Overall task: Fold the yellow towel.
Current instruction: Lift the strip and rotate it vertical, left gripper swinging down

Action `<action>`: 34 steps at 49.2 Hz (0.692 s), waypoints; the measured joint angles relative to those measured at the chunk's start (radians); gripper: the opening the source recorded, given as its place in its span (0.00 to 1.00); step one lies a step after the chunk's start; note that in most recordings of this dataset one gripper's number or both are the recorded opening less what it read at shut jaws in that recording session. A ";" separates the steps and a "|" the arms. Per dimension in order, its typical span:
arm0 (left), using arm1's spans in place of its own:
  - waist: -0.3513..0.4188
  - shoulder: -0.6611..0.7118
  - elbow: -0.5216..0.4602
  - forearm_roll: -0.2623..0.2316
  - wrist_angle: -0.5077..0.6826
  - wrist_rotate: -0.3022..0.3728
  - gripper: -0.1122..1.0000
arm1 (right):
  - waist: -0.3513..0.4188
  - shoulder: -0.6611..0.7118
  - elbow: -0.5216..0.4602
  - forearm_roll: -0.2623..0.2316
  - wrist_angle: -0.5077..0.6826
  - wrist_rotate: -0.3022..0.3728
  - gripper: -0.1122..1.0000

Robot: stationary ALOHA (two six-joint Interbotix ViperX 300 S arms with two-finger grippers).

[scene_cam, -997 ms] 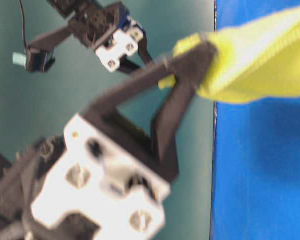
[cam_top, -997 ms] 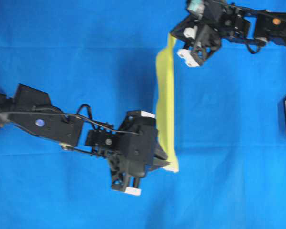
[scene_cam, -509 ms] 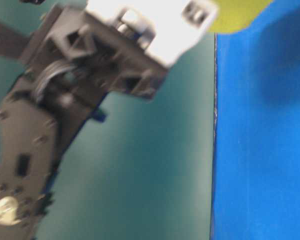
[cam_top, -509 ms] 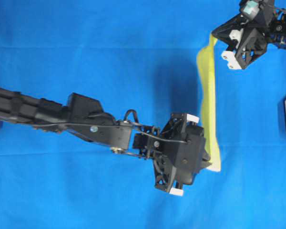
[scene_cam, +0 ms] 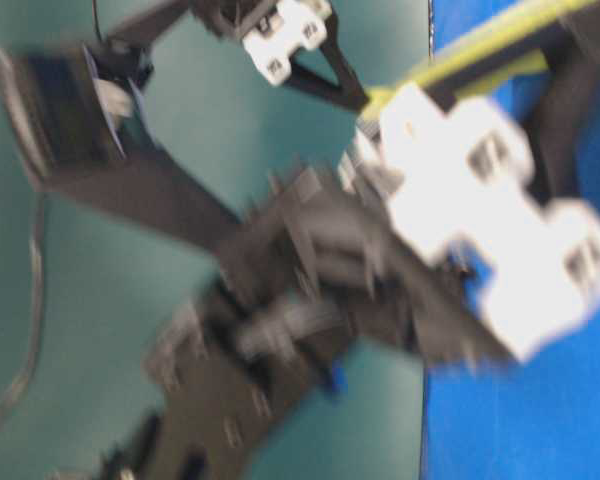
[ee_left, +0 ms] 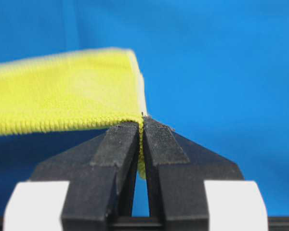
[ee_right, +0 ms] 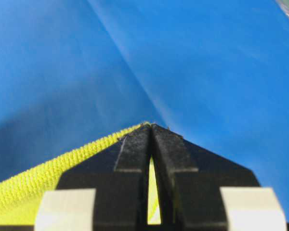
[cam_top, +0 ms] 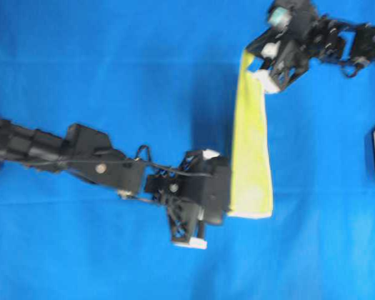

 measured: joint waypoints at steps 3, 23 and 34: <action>-0.006 -0.023 0.048 -0.002 -0.002 -0.034 0.11 | 0.009 0.041 -0.034 -0.002 -0.003 -0.002 0.11; -0.023 -0.086 0.184 -0.002 -0.015 -0.077 0.11 | 0.040 0.190 -0.140 0.000 -0.018 -0.003 0.11; -0.025 -0.086 0.183 -0.002 -0.058 -0.072 0.11 | 0.049 0.192 -0.141 -0.011 -0.064 -0.029 0.11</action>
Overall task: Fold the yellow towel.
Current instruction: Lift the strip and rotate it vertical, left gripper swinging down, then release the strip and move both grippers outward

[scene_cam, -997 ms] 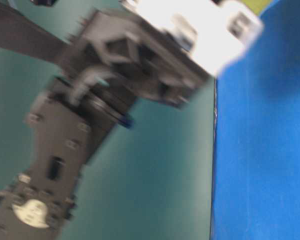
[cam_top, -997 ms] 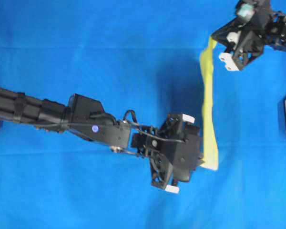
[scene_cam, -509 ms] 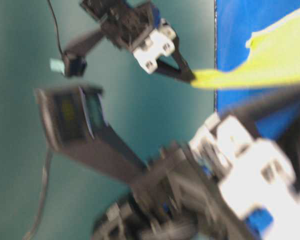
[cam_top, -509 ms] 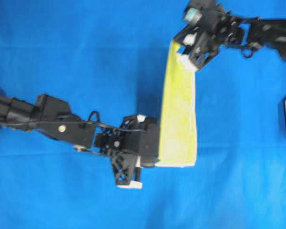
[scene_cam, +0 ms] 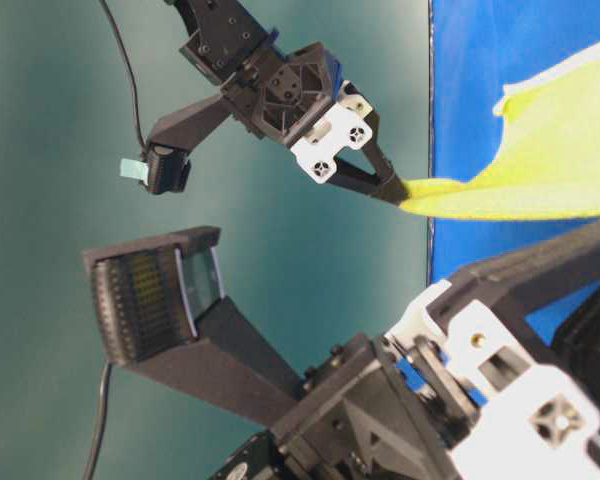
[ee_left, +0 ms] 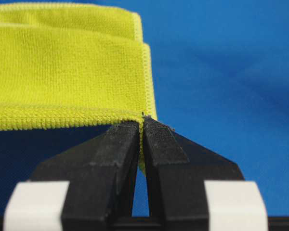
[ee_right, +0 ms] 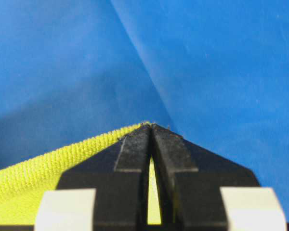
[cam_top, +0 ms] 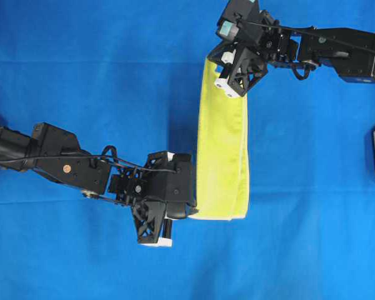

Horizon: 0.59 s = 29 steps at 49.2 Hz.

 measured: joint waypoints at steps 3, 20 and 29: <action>0.000 0.000 0.000 0.000 -0.003 0.000 0.11 | 0.003 0.003 0.002 -0.005 -0.008 -0.005 0.11; -0.005 -0.002 0.002 0.000 0.002 -0.006 0.75 | 0.002 0.014 0.000 -0.006 -0.026 -0.006 0.69; -0.006 -0.048 0.015 0.000 0.057 -0.034 0.82 | 0.002 0.008 0.002 -0.008 -0.015 -0.008 0.67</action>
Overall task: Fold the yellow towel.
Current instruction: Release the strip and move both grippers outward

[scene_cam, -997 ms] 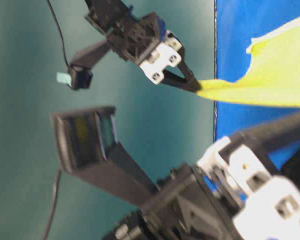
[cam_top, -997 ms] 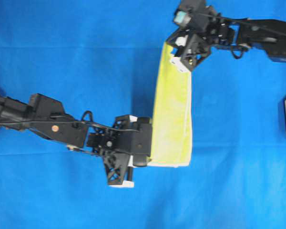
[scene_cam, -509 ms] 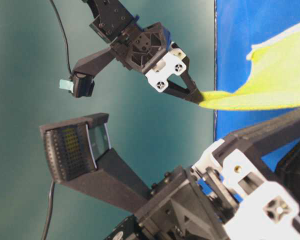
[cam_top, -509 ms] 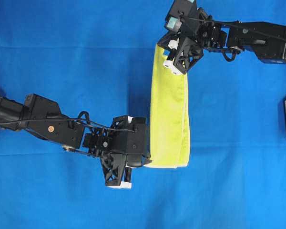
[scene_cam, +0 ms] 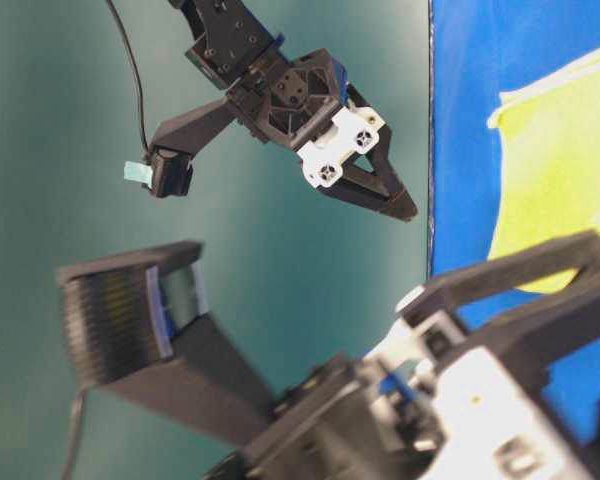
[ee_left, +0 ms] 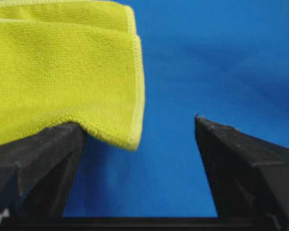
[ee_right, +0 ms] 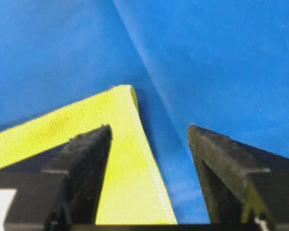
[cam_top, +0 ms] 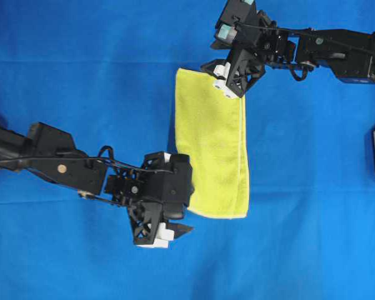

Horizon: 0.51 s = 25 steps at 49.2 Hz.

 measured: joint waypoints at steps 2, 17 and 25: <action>0.000 -0.020 0.003 0.000 0.023 -0.011 0.80 | 0.000 -0.009 0.003 0.000 0.009 0.000 0.67; -0.003 -0.210 0.075 0.000 0.232 -0.044 0.80 | 0.015 -0.184 0.087 -0.002 0.043 0.002 0.67; 0.000 -0.330 0.124 0.000 0.218 -0.029 0.79 | 0.021 -0.290 0.172 0.000 0.008 0.003 0.67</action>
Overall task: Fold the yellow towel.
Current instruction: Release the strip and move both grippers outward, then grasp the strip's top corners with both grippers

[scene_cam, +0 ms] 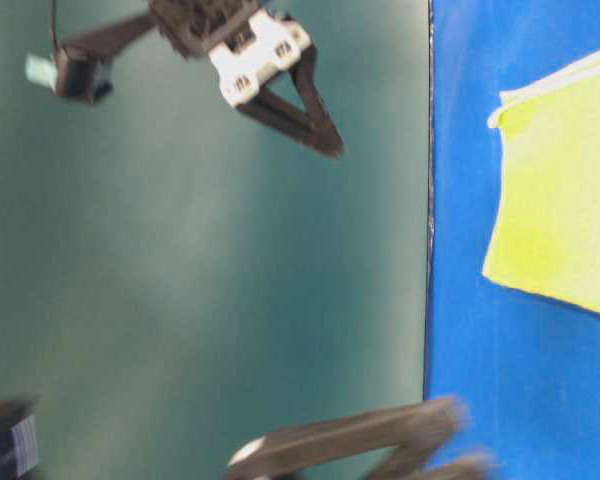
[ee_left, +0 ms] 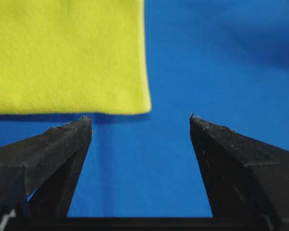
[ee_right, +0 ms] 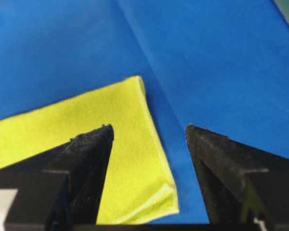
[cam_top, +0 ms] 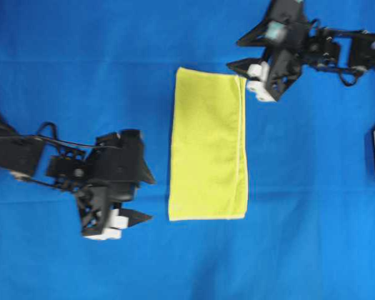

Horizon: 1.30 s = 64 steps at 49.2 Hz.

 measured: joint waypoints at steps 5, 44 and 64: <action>0.028 -0.075 0.054 0.000 -0.067 0.012 0.79 | -0.002 -0.064 0.061 0.000 -0.061 0.006 0.67; 0.207 -0.213 0.359 0.000 -0.626 0.117 0.78 | 0.005 -0.213 0.331 0.051 -0.390 0.011 0.67; 0.411 -0.006 0.238 0.000 -0.626 0.143 0.78 | -0.052 -0.014 0.189 0.060 -0.206 0.008 0.67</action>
